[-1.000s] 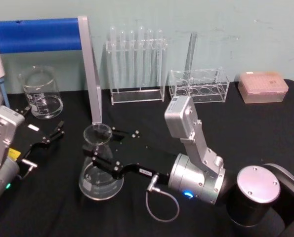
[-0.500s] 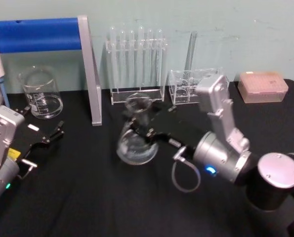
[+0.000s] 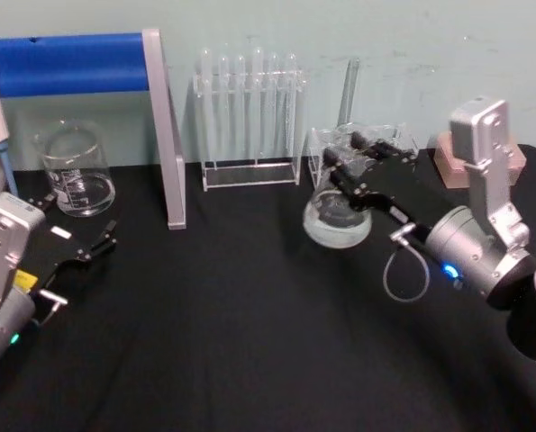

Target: Grasp the erlenmeyer flask with one hand, shake it three times, then place it back.

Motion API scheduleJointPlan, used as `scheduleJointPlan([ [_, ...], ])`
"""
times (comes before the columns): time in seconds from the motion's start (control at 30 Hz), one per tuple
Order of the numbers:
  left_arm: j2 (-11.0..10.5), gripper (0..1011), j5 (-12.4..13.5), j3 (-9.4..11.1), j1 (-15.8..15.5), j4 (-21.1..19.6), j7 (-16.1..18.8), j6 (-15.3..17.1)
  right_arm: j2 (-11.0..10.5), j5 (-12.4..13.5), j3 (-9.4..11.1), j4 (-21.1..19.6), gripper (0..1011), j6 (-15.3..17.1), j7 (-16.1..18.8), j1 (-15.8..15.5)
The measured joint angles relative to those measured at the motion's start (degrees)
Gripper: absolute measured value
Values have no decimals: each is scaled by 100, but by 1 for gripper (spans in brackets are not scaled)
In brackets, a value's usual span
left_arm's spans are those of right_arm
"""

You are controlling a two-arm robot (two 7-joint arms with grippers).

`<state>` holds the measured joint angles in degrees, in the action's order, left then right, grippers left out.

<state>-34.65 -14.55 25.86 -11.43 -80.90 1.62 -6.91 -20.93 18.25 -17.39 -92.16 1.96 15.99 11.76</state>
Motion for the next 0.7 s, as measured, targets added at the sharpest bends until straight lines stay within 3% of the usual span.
scheduleJointPlan([
  [0.27,0,1001,0,0,0,0,0,0,20,-61,345,34,449,27,-134,-92],
  [0.5,0,1001,0,0,0,0,0,0,103,-111,352,39,450,50,-47,-103],
  [0.7,0,1001,0,0,0,0,0,0,208,-114,189,-15,450,46,152,-88],
])
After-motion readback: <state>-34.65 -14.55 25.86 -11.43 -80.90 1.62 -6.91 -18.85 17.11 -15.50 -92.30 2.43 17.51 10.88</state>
